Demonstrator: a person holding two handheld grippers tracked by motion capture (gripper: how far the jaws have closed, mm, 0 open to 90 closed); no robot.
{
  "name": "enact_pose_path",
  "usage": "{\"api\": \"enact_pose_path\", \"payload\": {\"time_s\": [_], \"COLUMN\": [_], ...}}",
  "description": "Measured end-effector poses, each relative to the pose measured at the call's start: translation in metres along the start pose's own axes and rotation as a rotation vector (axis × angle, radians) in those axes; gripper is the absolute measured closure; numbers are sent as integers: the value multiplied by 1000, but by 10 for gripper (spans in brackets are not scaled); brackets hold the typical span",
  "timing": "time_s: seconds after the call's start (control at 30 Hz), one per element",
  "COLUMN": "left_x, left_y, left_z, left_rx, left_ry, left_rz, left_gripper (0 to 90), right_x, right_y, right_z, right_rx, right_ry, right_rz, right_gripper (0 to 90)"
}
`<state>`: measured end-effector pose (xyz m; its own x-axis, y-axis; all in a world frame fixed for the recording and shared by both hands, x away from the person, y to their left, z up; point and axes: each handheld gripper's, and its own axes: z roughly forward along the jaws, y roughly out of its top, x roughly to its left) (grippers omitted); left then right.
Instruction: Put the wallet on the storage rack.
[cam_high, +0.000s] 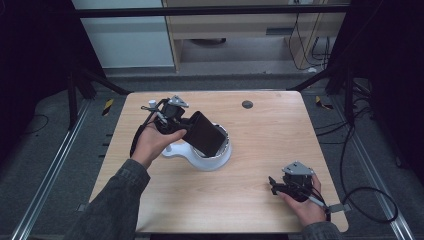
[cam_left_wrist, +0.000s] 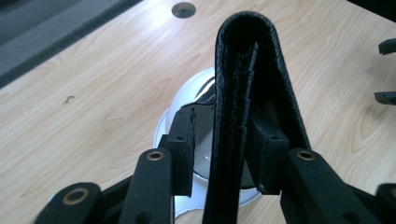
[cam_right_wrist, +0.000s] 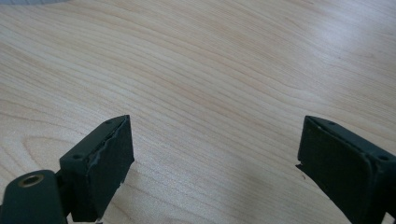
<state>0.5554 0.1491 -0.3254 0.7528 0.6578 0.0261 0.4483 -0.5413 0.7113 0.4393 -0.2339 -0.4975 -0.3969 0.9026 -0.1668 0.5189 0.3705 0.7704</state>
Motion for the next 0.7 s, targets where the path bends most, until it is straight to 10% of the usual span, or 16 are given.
{"api": "enact_pose_path", "payload": {"time_s": [0.7], "left_x": [2], "left_y": [1], "left_z": [-27], "left_rx": [-91], "left_ry": [3], "left_rz": [-11], "left_gripper": [634], "right_x": [1], "right_y": [0], "right_z": [1], "right_rx": [8], "right_ry": [5], "right_rz": [5], "right_gripper": [106]}}
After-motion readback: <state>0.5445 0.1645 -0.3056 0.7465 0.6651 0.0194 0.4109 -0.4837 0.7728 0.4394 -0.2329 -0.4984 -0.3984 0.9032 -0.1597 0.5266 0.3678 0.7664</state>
